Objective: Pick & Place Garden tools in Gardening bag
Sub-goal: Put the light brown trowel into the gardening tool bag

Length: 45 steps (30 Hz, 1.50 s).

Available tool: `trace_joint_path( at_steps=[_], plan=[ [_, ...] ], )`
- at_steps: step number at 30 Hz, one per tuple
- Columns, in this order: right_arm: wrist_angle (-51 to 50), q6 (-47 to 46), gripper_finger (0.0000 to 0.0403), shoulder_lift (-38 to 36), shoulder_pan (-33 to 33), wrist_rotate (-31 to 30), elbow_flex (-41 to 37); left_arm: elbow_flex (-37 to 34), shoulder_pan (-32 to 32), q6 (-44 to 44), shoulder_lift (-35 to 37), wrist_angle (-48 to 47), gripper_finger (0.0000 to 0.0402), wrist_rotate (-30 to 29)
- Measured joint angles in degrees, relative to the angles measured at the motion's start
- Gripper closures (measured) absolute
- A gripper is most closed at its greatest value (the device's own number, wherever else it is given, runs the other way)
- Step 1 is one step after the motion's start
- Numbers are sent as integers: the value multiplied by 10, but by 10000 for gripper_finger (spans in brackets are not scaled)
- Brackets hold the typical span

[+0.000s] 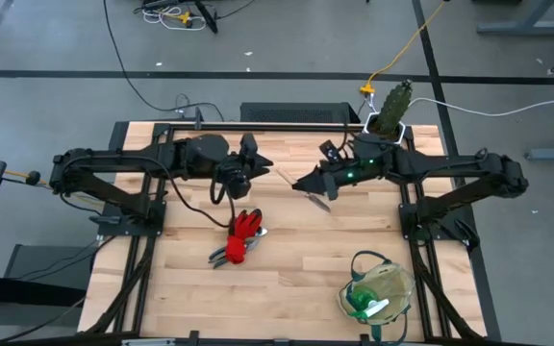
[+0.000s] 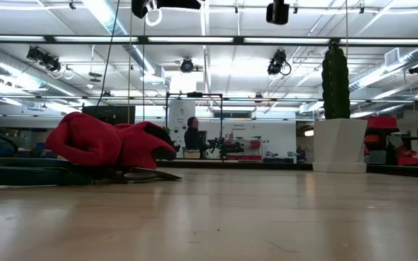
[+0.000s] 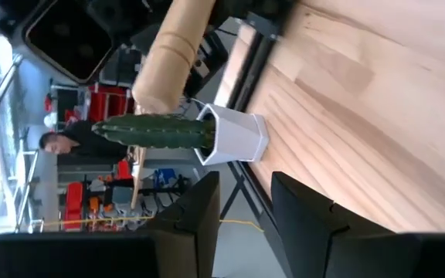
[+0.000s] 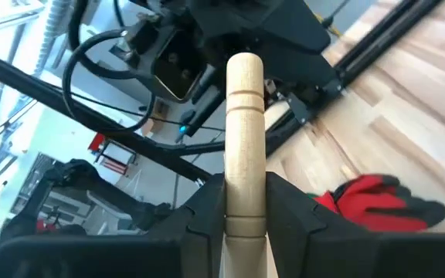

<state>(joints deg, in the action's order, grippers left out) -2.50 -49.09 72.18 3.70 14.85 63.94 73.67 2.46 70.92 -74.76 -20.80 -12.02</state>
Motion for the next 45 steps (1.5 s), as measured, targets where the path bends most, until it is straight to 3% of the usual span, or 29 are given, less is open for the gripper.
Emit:
trace_joint_path(
  at_steps=[14, 23, 31, 37, 45],
  plan=[
    [-5, 107, 321, -82, 0, -41, 0, -1, 0, -136, 17, 69, 276, 0],
    [-18, 242, 321, -114, 0, -85, 0, 0, 0, -334, 25, 72, 276, 0],
    [-19, 327, 321, -121, 0, -86, 0, 0, 0, -510, 25, 70, 276, -4],
    [-21, 349, 321, -137, 0, -87, 0, 0, 0, -553, 41, 69, 276, -4],
    [-60, 387, 321, -189, 0, -137, 0, 0, 0, -593, 100, 49, 276, -4]
  ],
)
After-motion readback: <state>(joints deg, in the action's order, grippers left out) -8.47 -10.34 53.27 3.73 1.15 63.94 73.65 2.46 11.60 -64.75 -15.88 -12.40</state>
